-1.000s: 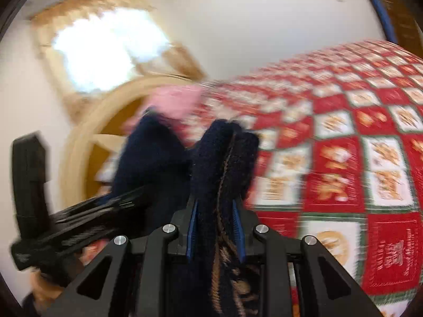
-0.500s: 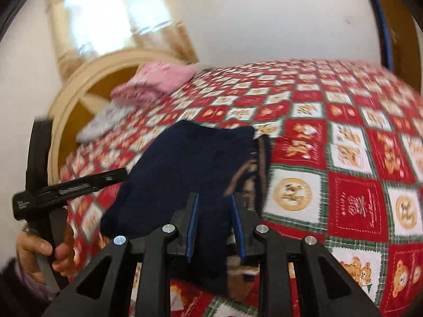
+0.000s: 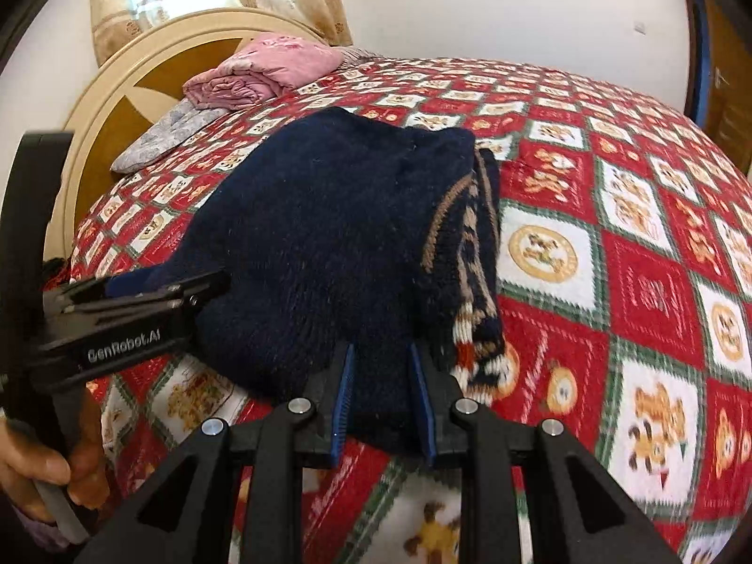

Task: Fold small clothes
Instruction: 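Lower the folded sweater onto the quilt and open both grippers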

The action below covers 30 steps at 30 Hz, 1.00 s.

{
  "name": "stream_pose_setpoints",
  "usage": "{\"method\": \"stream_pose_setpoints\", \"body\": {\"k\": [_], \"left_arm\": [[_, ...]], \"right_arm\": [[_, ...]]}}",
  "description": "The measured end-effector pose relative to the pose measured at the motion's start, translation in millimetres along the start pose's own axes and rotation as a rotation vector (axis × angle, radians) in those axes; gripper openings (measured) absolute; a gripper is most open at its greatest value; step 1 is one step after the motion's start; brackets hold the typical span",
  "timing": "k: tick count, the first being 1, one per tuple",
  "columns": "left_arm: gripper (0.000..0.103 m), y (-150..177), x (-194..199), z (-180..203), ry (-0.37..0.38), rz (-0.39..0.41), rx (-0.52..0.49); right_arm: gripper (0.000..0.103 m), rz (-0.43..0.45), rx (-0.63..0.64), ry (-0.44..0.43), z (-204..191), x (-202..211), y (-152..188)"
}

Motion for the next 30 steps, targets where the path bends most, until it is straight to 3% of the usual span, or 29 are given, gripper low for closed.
{"method": "stream_pose_setpoints", "body": {"k": [3, 8, 12, 16, 19, 23, 26, 28, 30], "left_arm": [[0.077, 8.4, 11.2, 0.4, -0.011, 0.005, 0.001], [0.077, 21.0, 36.5, 1.5, 0.014, 0.027, 0.012], [0.077, 36.1, 61.1, 10.0, 0.044, 0.052, 0.004], [0.092, 49.8, 87.3, 12.5, 0.083, 0.087, 0.04], [0.1, 56.8, 109.6, 12.0, 0.076, 0.136, 0.068], [0.103, 67.5, 134.5, 13.3, 0.068, 0.166, 0.065], [0.103, 77.4, 141.2, 16.8, 0.042, 0.135, 0.004], [0.103, 87.6, 146.5, 18.1, 0.032, 0.124, -0.021], [0.103, 97.4, 149.0, 18.9, 0.03, 0.1, -0.045]], "right_arm": [[0.026, 0.025, -0.114, -0.033, 1.7, 28.1, 3.1], [0.026, 0.099, -0.194, -0.084, -0.9, 64.4, 22.1], [0.026, 0.252, -0.202, -0.052, -8.1, 103.6, 41.5], [0.026, 0.413, -0.104, -0.024, -25.5, 146.4, 55.7], [0.026, 0.457, -0.108, -0.095, -27.8, 167.0, 62.3], [0.026, 0.32, -0.287, -0.28, -18.7, 172.4, 73.5], [0.026, 0.241, -0.334, -0.218, -18.1, 172.5, 81.7], [0.026, 0.142, -0.378, -0.156, -21.1, 169.1, 90.4], [0.026, 0.038, -0.479, -0.213, -21.0, 166.7, 104.3]]}}
Point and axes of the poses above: each gripper's, at about its wrist camera, not at the fingertips, and x roughly against the way its jaws point, z to its right, y to its underside, the point moved 2 cm from there along -x, roughly the way its jaws point, and after that the axes turned 5 degrees about -x, right-handed, at the moved point
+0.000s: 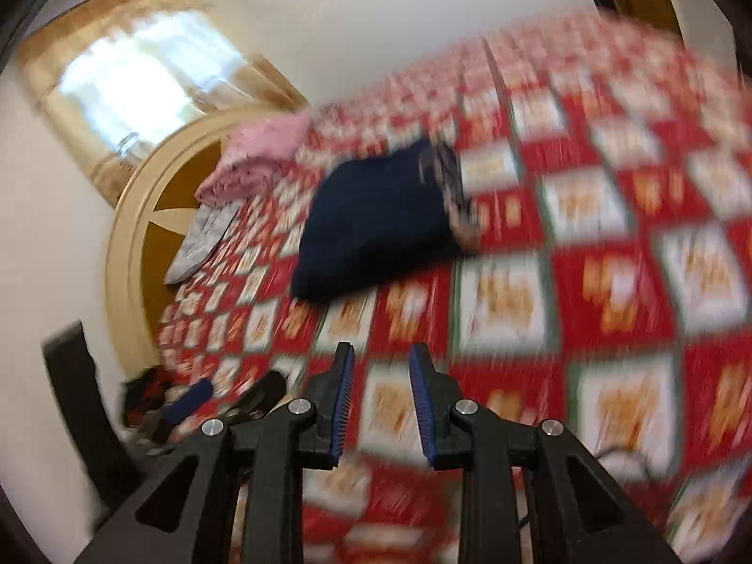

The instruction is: Fold small clothes

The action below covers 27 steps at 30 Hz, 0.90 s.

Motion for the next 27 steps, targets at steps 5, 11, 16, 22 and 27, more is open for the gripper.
{"method": "stream_pose_setpoints", "body": {"k": [5, 11, 16, 22, 27], "left_arm": [[0.103, 17.9, 6.1, 6.8, -0.01, -0.035, -0.071], [0.103, 25.4, 18.1, 17.3, 0.013, -0.052, -0.1], [0.103, 15.5, 62.4, 25.9, -0.014, 0.069, -0.115], [0.103, 5.3, 104.4, 25.6, -0.077, 0.178, -0.094], [0.103, 2.2, 119.3, 9.1, -0.061, 0.243, -0.009]], "right_arm": [[0.026, -0.056, -0.014, 0.098, -0.4, 8.9, 24.0], [0.026, -0.022, 0.08, 0.162, -10.1, 35.9, 40.9], [0.026, 0.273, 0.27, 0.253, -40.5, 90.7, 35.9], [0.028, 0.442, 0.399, 0.196, -76.8, 127.0, 25.9], [0.059, 0.519, 0.442, 0.188, -102.4, 142.0, 13.0]]}}
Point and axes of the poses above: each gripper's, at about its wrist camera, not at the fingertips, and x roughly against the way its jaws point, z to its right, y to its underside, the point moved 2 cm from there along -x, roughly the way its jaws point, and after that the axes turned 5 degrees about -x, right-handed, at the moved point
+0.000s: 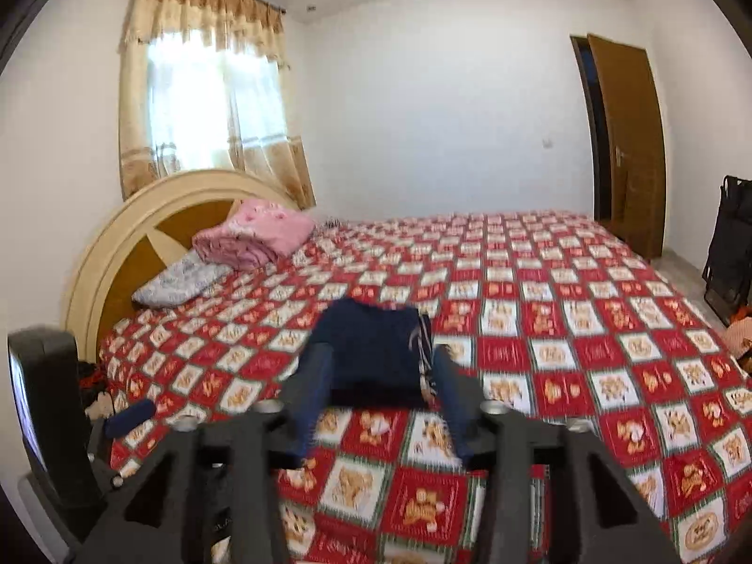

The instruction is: Fold small clothes

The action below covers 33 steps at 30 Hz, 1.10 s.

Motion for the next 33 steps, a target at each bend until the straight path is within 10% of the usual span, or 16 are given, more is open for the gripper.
{"method": "stream_pose_setpoints", "body": {"k": [33], "left_arm": [[0.103, -1.7, 8.7, -0.9, -0.049, 0.071, -0.01]], "right_arm": [[0.069, 0.046, -0.059, 0.101, 17.6, 2.8, 35.0]]}}
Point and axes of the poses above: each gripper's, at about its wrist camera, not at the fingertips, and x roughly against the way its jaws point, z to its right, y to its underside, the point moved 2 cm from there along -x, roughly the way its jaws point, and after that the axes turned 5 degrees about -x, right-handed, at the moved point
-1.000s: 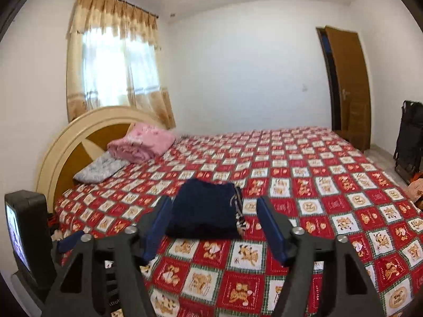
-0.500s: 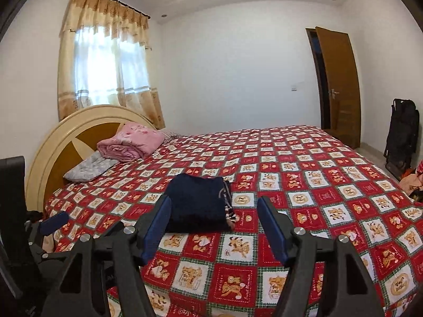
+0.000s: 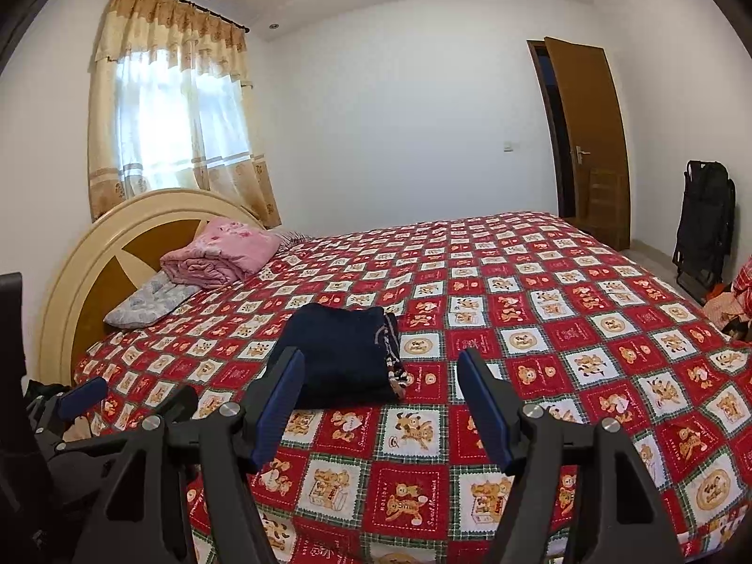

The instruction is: Fold small clothes

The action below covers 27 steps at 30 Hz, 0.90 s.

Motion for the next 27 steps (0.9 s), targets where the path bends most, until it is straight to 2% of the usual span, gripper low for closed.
{"method": "stream_pose_setpoints", "body": {"k": [10, 18, 27], "left_arm": [[0.103, -1.4, 4.7, 2.6, -0.011, 0.025, -0.004], [0.103, -1.2, 3.9, 3.0, -0.071, 0.035, -0.02], [0.103, -0.9, 5.1, 5.8, -0.067, 0.03, -0.032]], "right_arm": [[0.069, 0.023, 0.019, 0.005, -1.0, 4.2, -3.6], [0.069, 0.008, 0.025, 0.005, -3.6, 1.6, -3.3], [0.069, 0.012, 0.035, 0.0, -7.1, 1.8, -3.3]]}}
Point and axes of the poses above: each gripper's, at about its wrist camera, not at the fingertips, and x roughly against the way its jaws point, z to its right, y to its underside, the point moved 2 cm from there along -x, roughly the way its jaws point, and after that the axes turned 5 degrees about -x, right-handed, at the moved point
